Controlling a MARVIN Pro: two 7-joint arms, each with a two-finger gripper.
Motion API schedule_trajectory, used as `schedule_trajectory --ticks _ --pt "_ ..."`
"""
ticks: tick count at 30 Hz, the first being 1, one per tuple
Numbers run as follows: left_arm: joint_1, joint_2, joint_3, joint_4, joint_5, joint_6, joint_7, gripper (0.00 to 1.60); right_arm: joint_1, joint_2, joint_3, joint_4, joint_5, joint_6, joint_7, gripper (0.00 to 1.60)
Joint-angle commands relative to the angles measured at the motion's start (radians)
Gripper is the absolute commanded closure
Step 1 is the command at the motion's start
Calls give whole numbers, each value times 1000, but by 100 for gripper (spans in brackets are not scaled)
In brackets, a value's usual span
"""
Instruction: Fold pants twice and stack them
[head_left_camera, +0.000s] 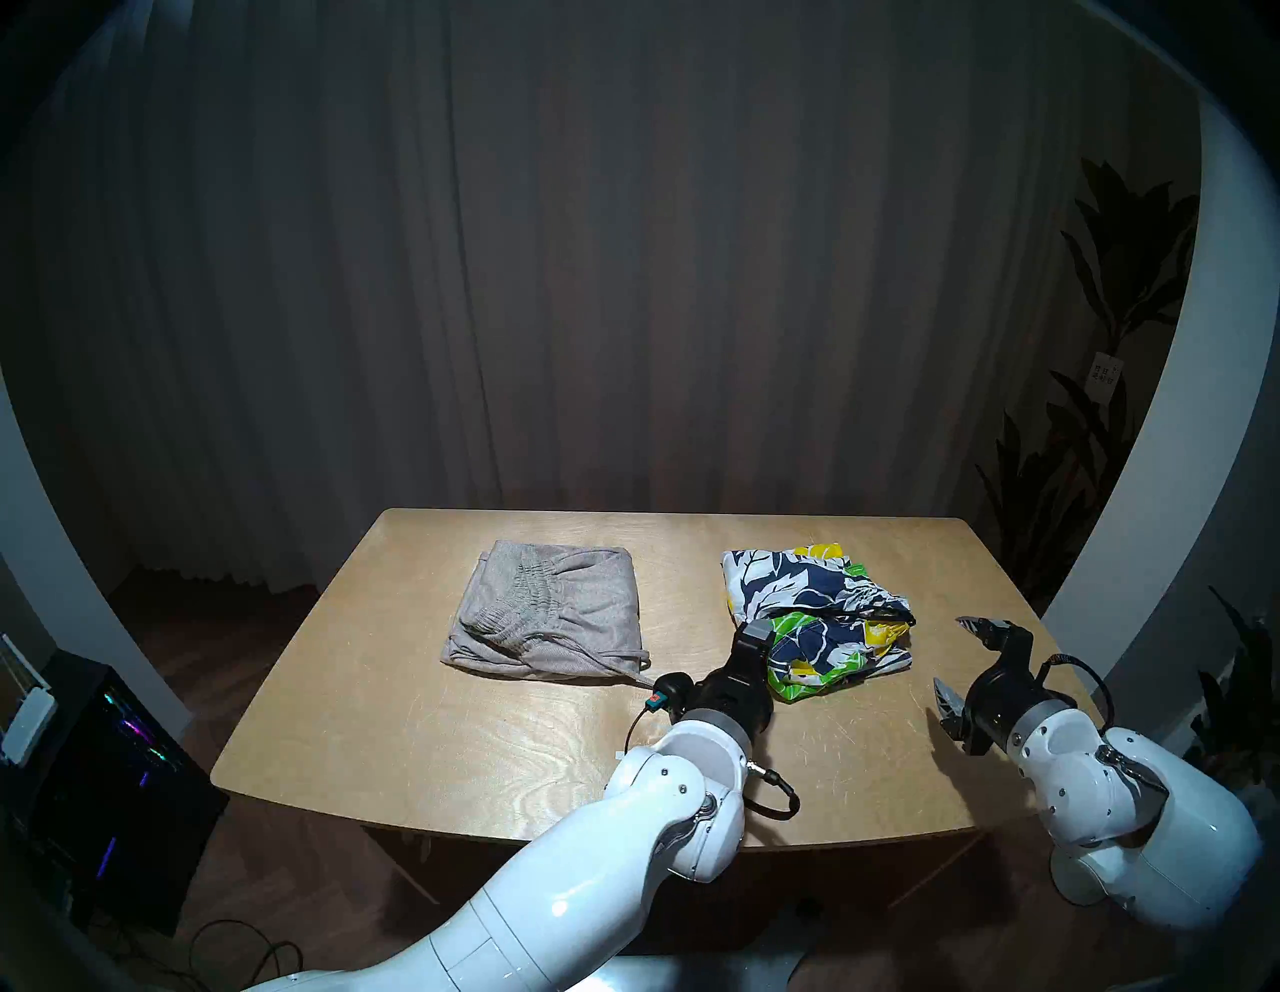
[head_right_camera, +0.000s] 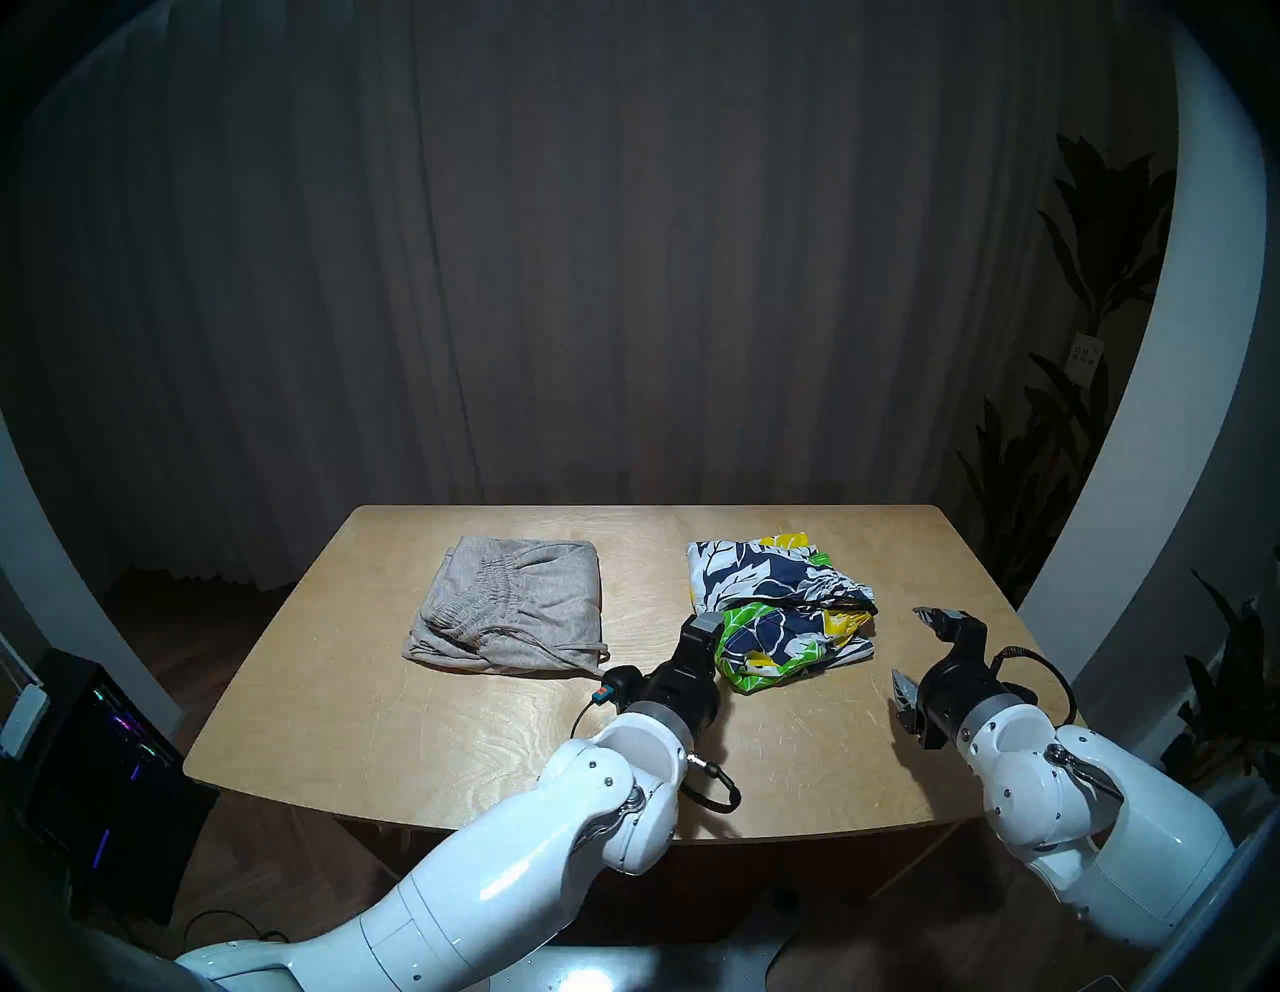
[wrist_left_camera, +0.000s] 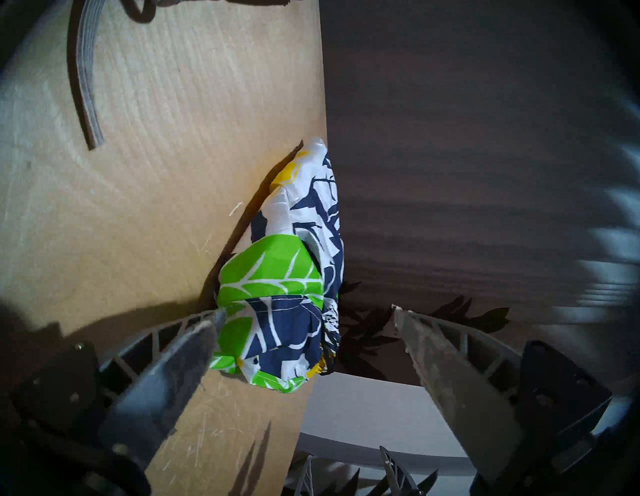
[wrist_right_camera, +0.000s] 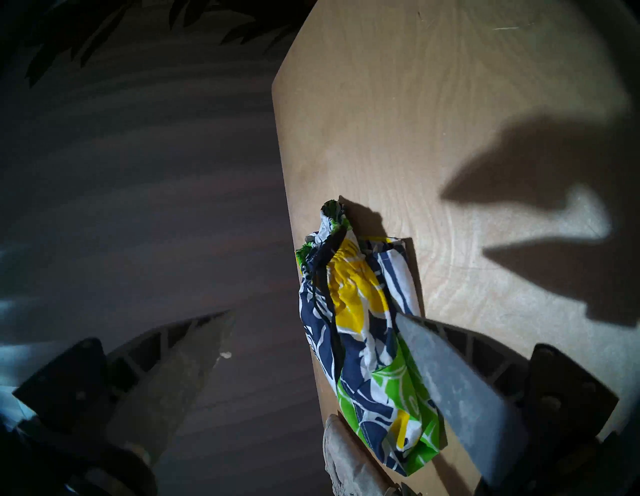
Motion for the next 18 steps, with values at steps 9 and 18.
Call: schedule_trajectory --ticks 9,18 --pt "-189 -102 147 67 64 -253 201 0 -27 -8 40 33 34 134 46 0" --pt "-270 -161 235 139 92 -396 303 0 22 -2 15 77 40 163 43 0"
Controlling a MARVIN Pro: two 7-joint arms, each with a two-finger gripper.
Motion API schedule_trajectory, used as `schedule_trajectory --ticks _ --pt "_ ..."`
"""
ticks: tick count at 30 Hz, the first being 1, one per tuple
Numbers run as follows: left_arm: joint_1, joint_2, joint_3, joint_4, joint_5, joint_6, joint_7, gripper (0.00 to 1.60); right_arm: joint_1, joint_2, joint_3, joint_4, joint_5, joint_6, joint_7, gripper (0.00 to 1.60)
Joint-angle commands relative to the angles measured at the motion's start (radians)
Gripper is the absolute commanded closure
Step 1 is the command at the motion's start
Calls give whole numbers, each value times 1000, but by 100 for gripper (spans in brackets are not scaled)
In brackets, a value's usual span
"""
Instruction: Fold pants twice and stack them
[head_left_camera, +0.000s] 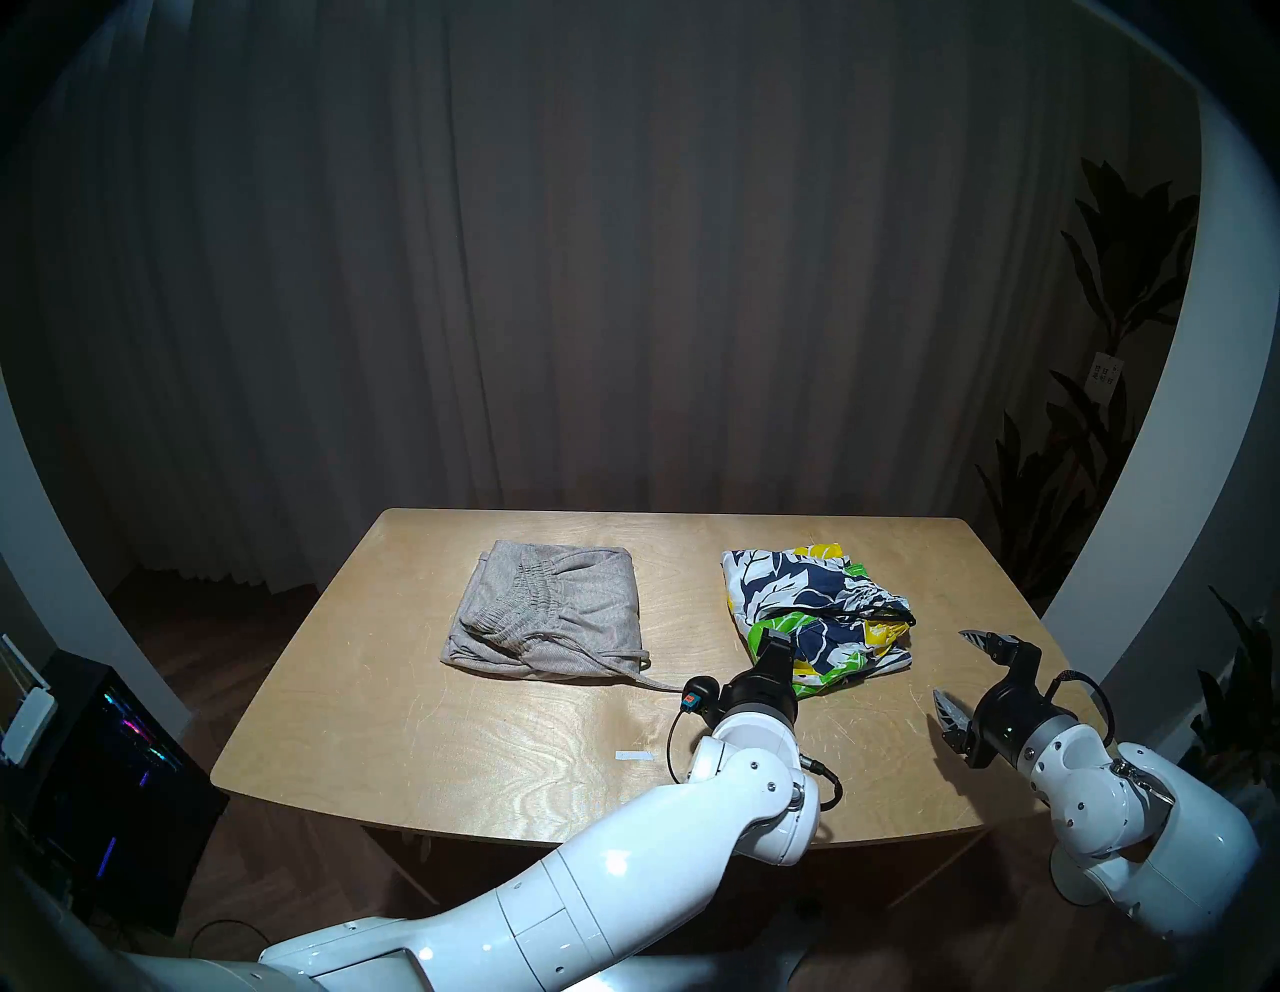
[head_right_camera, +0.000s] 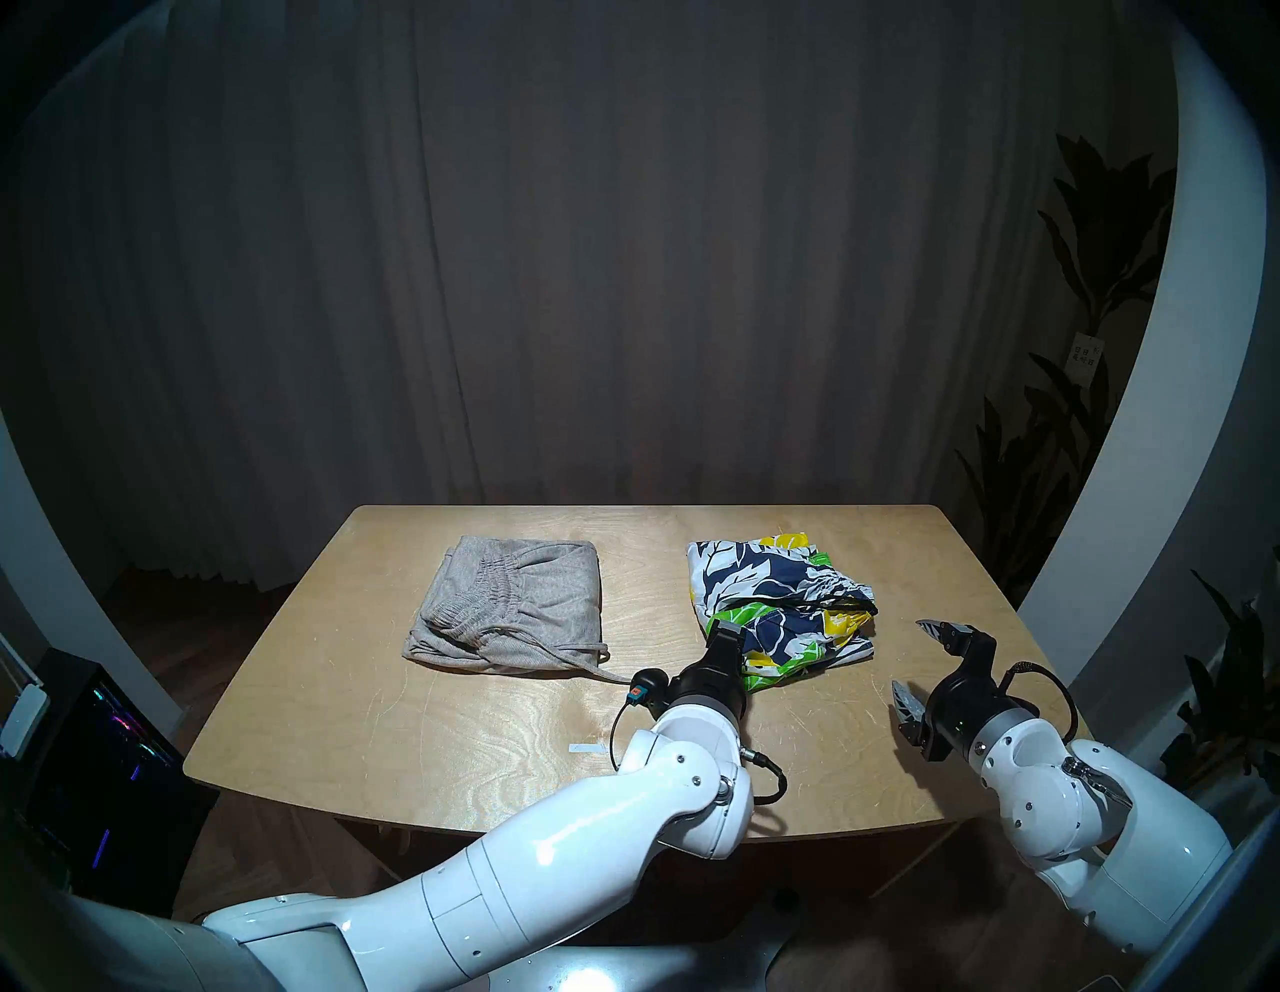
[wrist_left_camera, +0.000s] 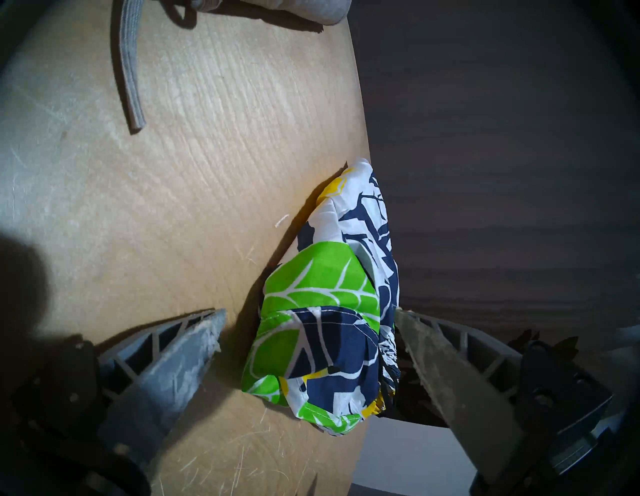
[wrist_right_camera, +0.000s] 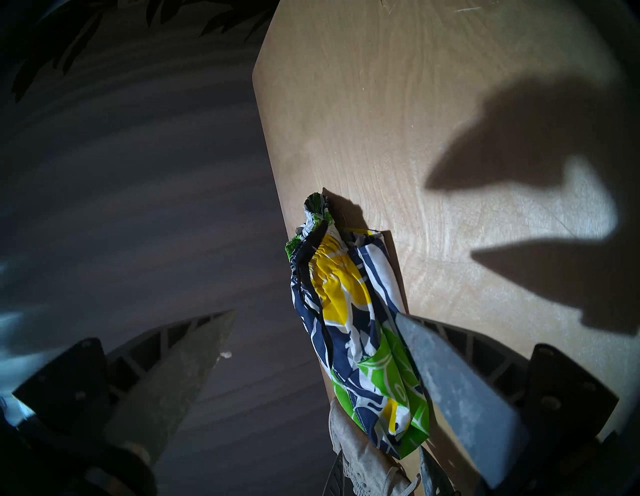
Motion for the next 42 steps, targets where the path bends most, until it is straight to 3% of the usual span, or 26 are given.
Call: schedule_trajectory --ticks 1,15,24,38,42 --pt "-106 -78 53 28 30 -94 44 0 52 11 -15 18 -4 28 9 0" --pt "-175 -144 128 123 20 -185 84 0 169 1 -123 73 -19 23 3 0" --pt "-195 -167 146 162 -16 -189 83 0 238 0 -176 102 -53 -31 -16 0" --pt "-206 -185 158 230 -103 -222 -21 0 363 -31 -272 160 -97 -52 -54 0" --pt "-207 -186 172 270 -95 -216 -41 0 402 -42 -304 187 -119 -54 -65 0"
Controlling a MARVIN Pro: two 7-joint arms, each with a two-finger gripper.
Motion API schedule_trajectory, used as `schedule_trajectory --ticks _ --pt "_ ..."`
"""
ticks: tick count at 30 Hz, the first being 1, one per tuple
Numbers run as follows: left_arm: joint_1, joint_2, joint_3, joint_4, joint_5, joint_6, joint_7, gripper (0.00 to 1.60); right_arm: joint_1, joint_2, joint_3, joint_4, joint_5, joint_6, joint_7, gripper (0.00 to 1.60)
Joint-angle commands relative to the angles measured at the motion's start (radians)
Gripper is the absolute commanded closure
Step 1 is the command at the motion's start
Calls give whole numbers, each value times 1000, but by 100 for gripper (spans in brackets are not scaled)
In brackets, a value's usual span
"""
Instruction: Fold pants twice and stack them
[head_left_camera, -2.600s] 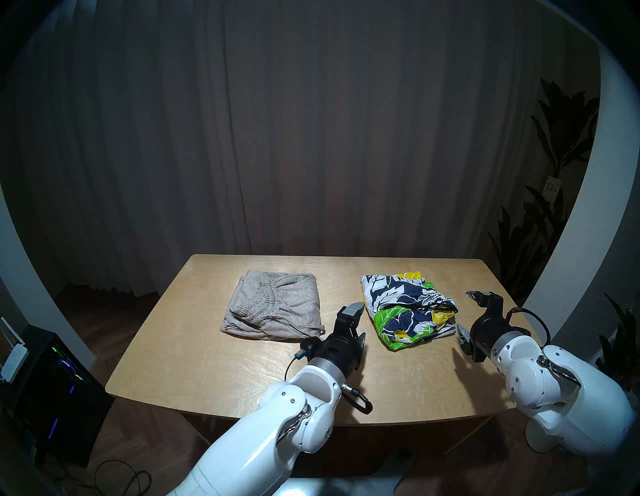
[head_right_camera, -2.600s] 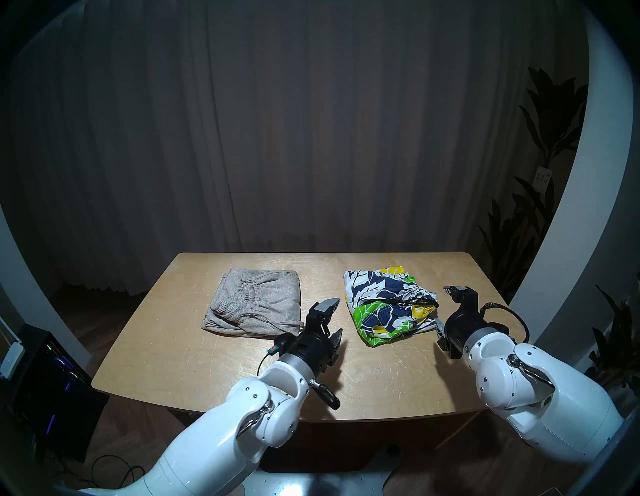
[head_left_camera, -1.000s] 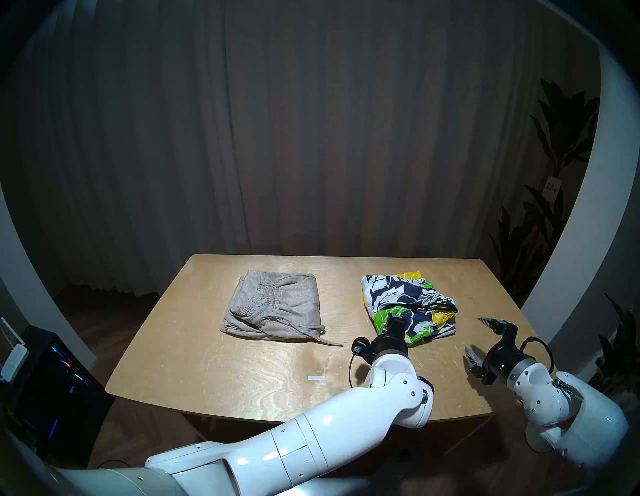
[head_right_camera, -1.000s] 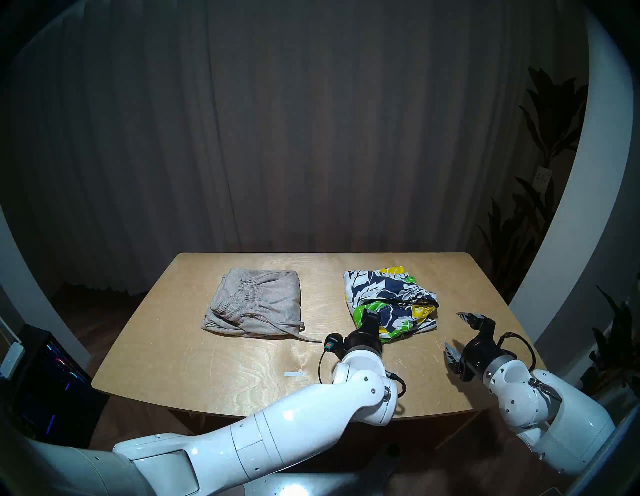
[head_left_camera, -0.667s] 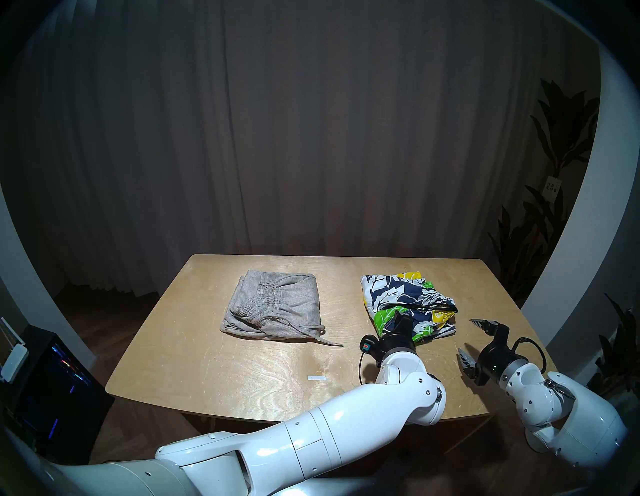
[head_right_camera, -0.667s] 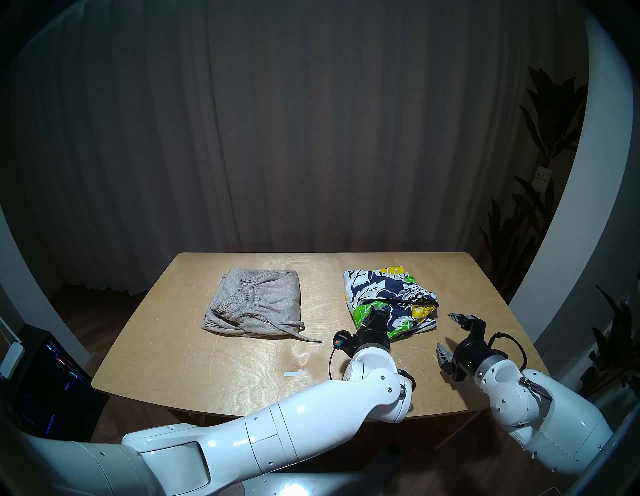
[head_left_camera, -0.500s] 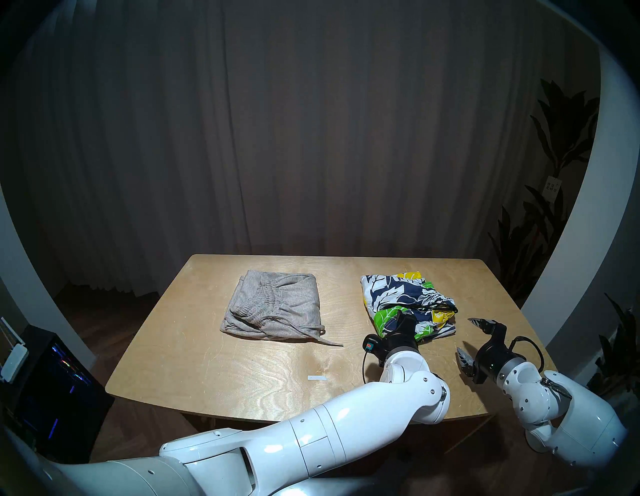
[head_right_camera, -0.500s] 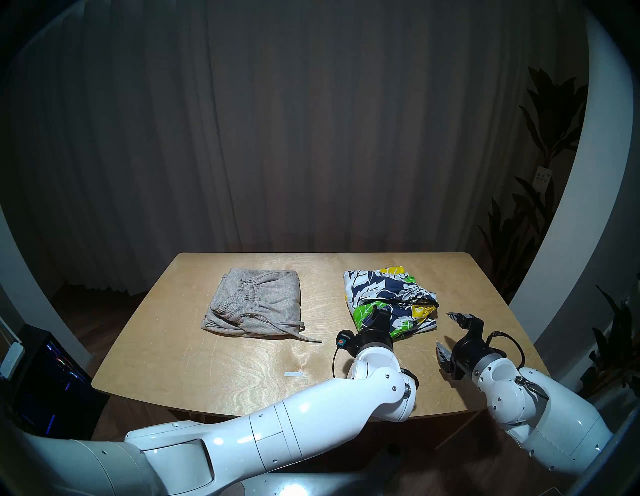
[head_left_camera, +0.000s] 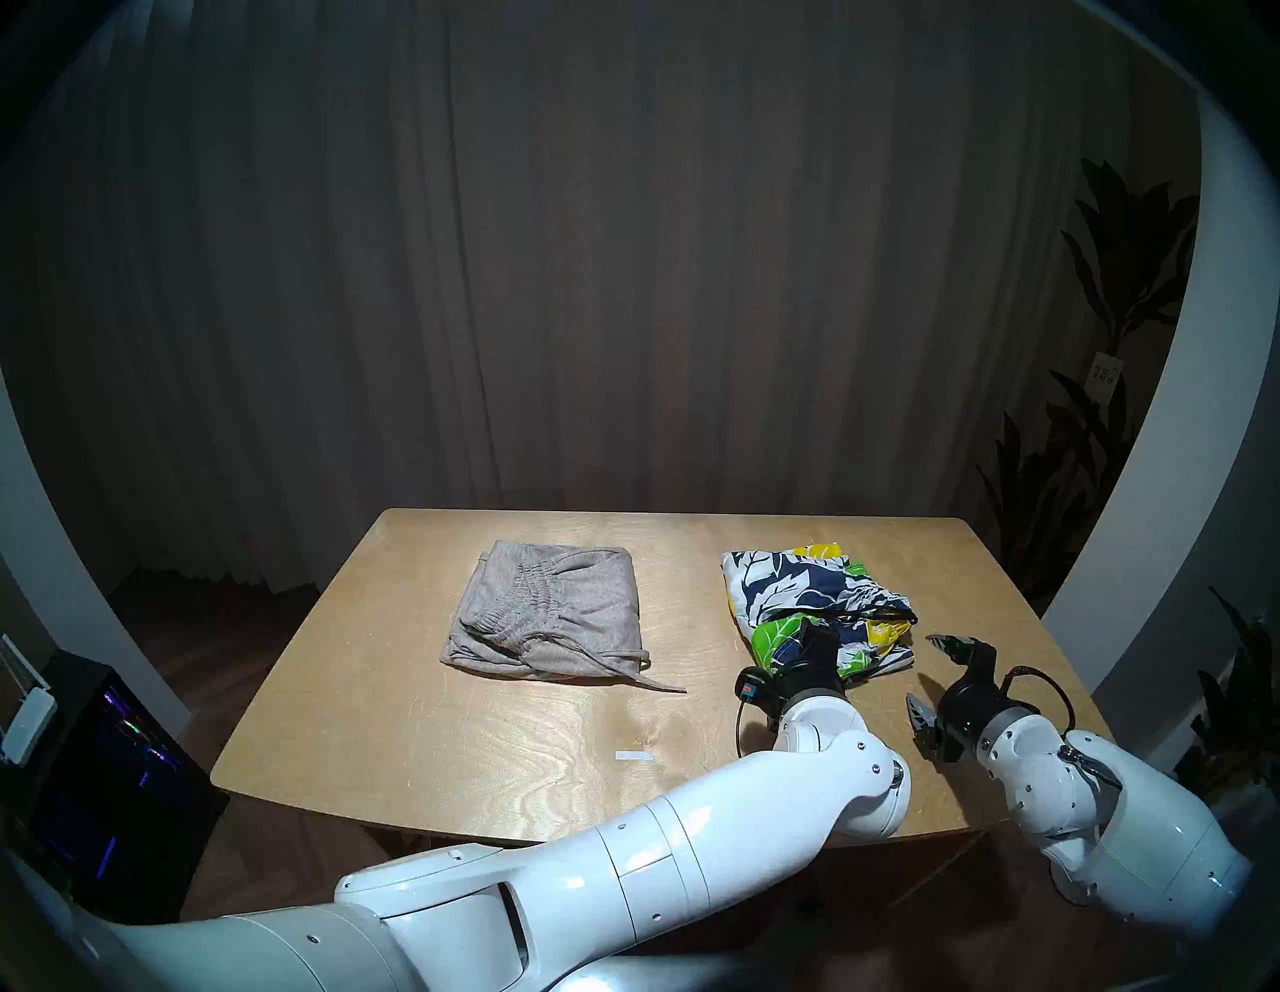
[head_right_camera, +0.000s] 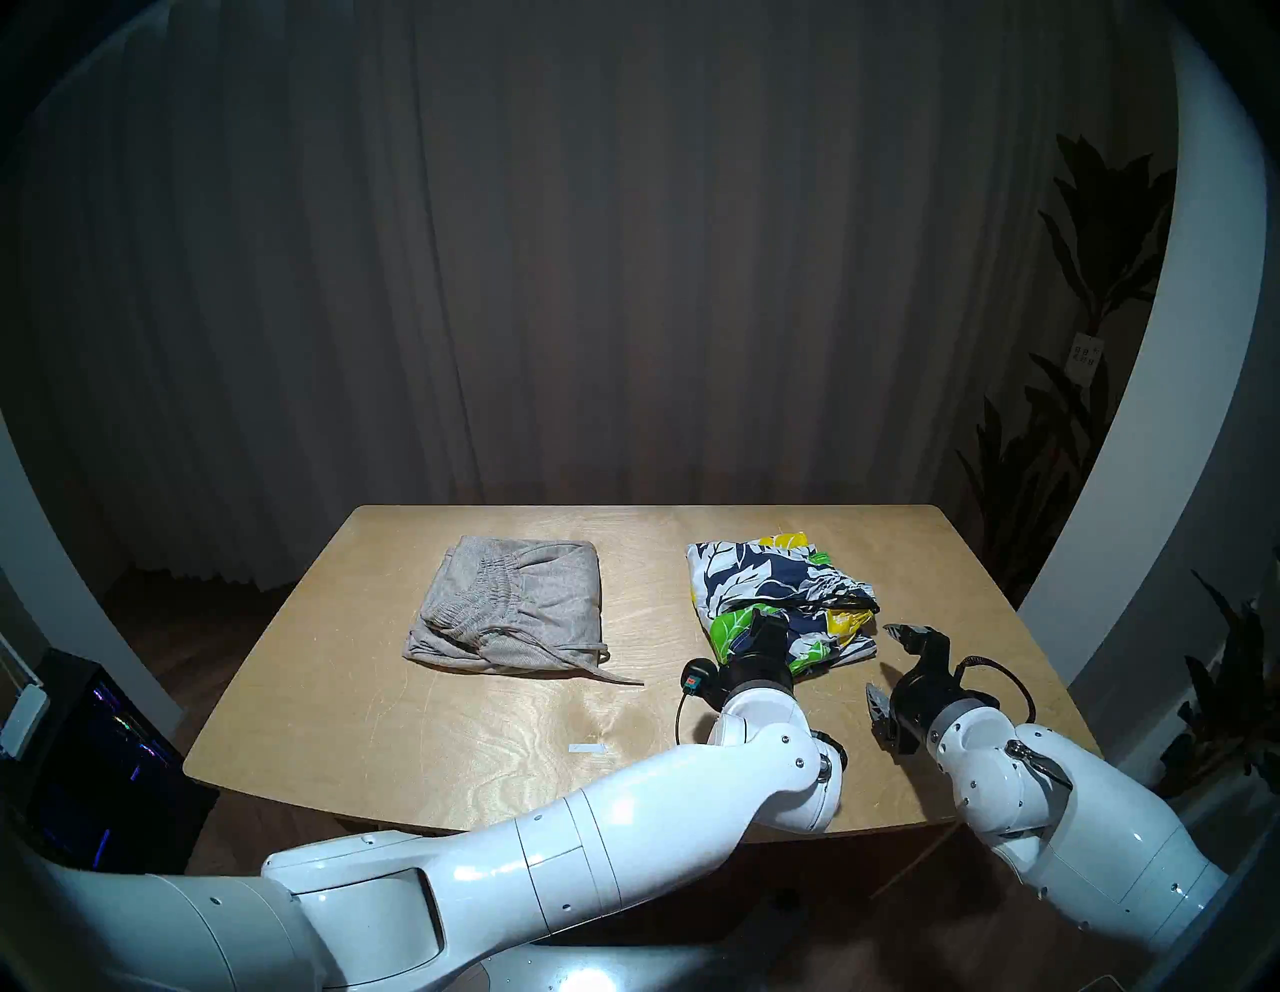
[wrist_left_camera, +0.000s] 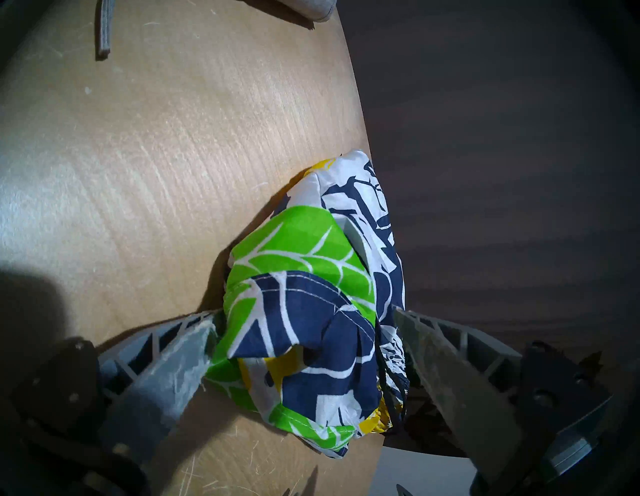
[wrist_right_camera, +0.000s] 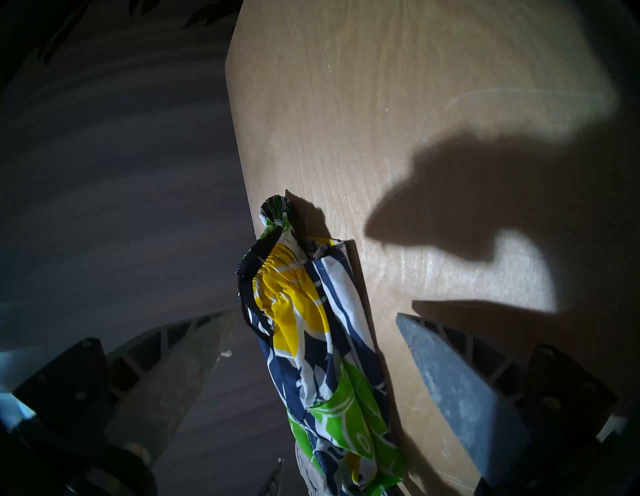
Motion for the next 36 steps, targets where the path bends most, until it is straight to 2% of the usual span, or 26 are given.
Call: schedule_trajectory --ticks 1,6,14,17,21,24,29,30,36 --pt "-25 -24 15 41 12 2 -60 0 100 -20 -32 26 -33 0 -1 0" --pt "-32 -14 43 65 27 22 -82 0 128 -25 -49 48 -48 2 -4 0" --pt "-10 -1 28 62 14 23 -144 0 173 -37 -74 81 -58 13 -14 0" --pt "3 4 3 64 -15 23 -216 0 195 -47 -90 95 -64 18 -19 0" --pt "12 11 -11 60 -16 21 -260 0 213 -57 -104 108 -71 23 -23 0" --pt "20 7 -31 88 -36 41 -340 0 243 -73 -125 131 -80 29 -29 0" --pt "8 -1 -36 120 -50 65 -349 0 263 -85 -138 141 -87 26 -36 0" --pt "-6 3 -29 131 -58 97 -338 0 273 -93 -143 144 -88 22 -42 0" --pt "-12 -1 -35 172 -78 143 -367 0 304 -115 -162 152 -99 12 -57 0"
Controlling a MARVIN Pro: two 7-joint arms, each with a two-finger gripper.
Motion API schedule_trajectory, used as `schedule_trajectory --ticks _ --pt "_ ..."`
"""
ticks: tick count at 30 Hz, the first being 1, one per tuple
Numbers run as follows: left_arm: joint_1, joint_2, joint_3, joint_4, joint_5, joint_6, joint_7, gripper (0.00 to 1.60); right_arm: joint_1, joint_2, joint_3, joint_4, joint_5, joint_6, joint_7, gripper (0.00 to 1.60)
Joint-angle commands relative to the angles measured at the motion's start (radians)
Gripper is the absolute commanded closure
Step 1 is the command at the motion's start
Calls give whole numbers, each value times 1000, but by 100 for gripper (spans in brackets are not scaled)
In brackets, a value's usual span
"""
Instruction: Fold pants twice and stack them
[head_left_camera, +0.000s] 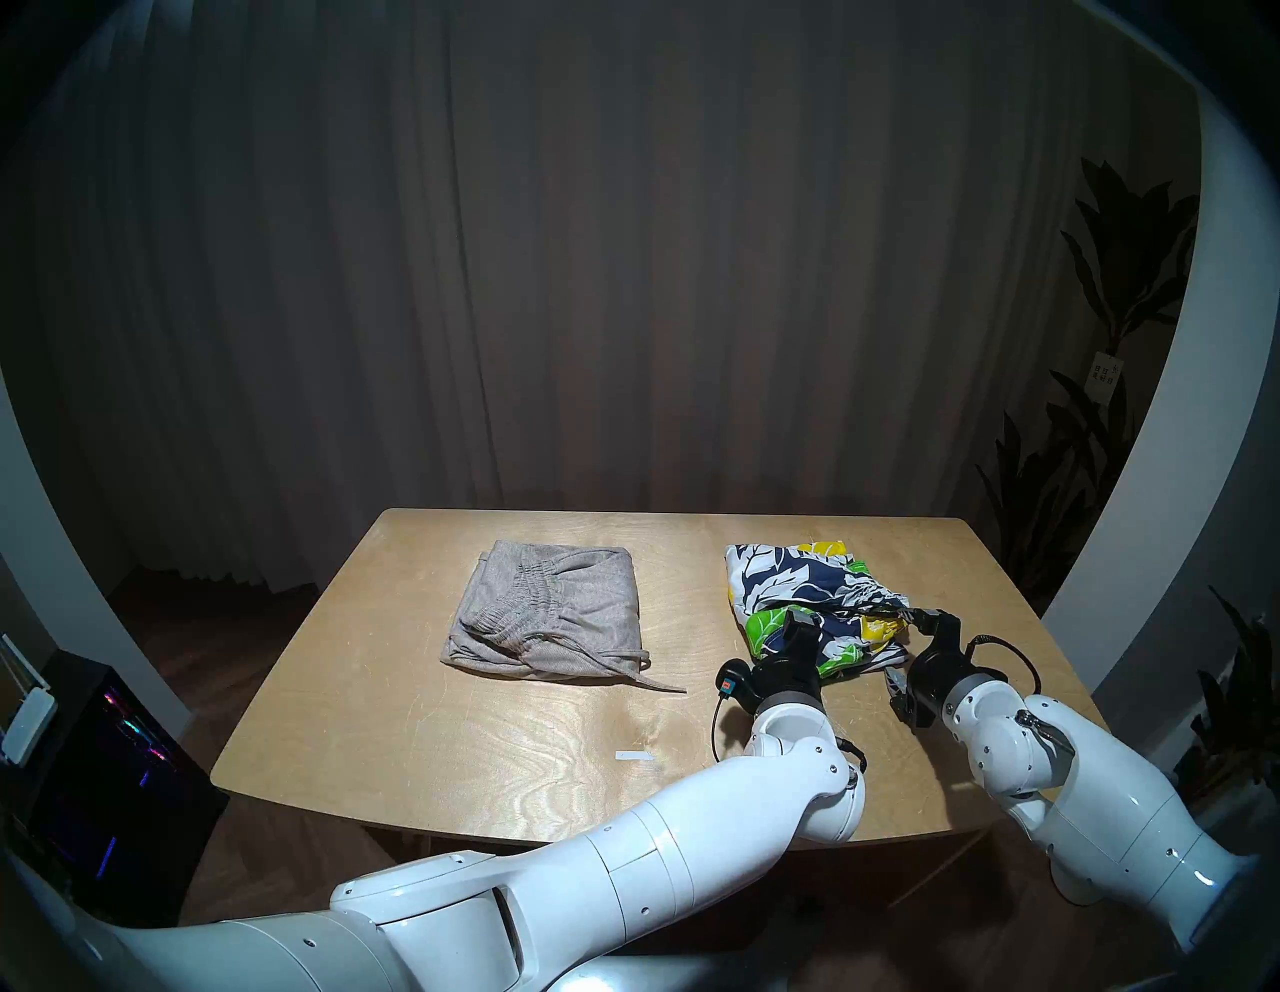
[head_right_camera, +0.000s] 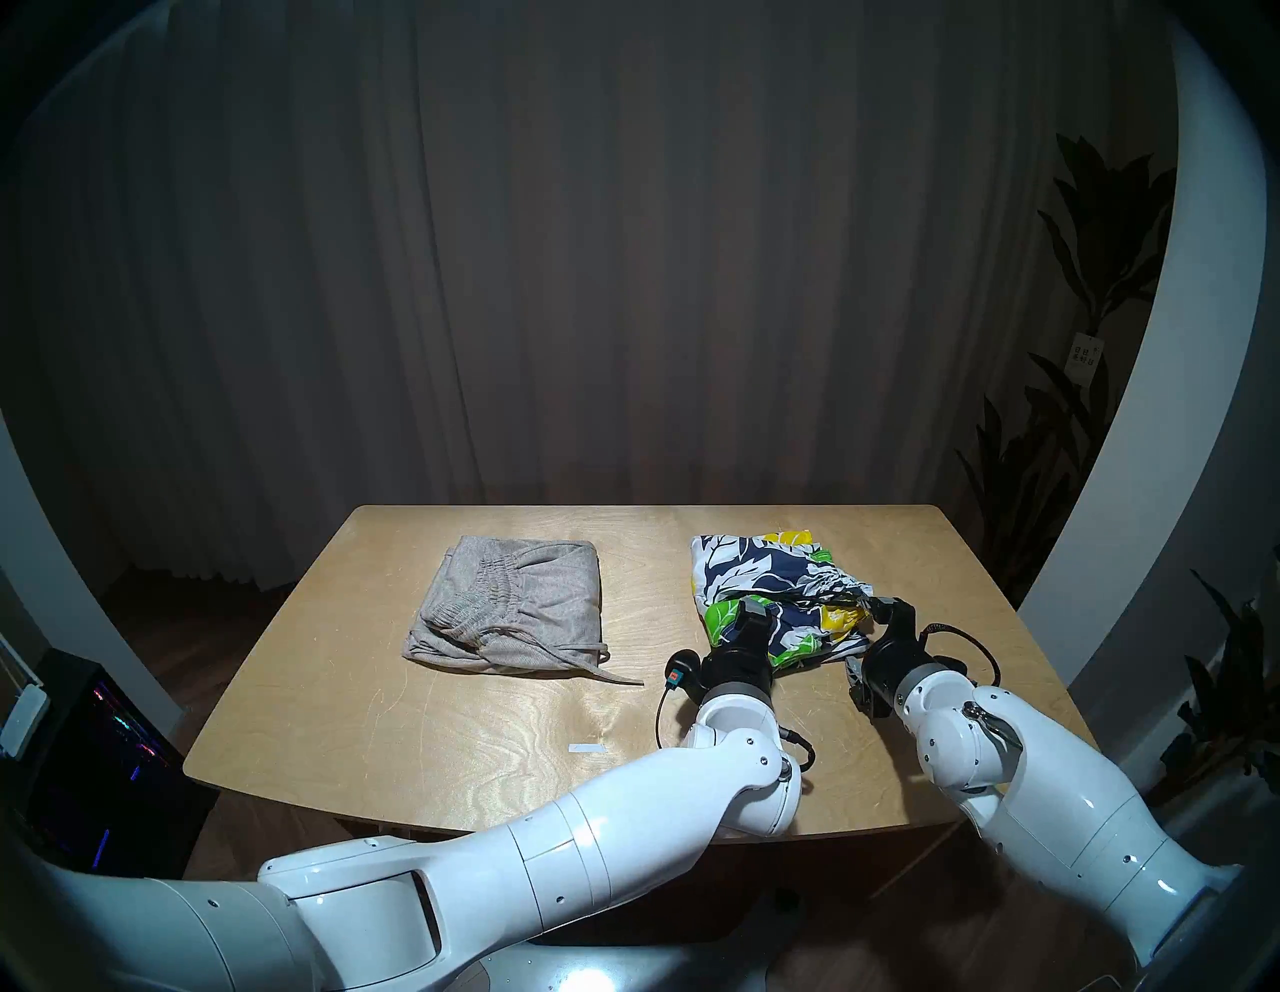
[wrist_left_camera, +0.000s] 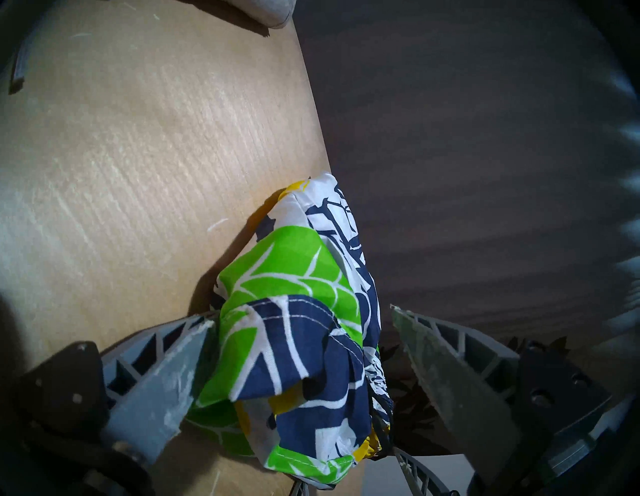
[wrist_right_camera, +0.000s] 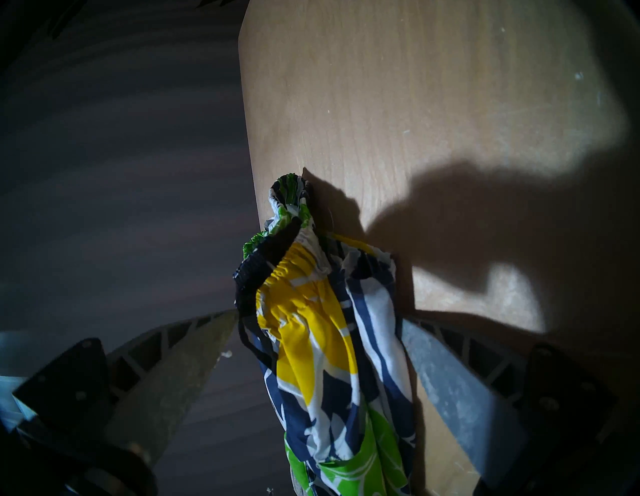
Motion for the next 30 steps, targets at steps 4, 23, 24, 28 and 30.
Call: schedule_trajectory --ticks 4,23,24,28,30 --pt "-13 -6 -21 44 -28 74 -72 0 64 -55 -33 12 -14 -17 -14 0" --pt "-22 -21 -63 184 -89 176 -130 3 106 -99 -56 38 -33 -94 -35 0" --pt "-23 -23 -65 191 -91 179 -133 11 107 -99 -56 40 -33 -94 -35 0" --pt "-28 -28 -69 216 -96 197 -132 13 112 -104 -57 49 -35 -102 -36 0" --pt "-30 -32 -72 227 -99 204 -132 15 121 -112 -62 62 -36 -105 -36 0"
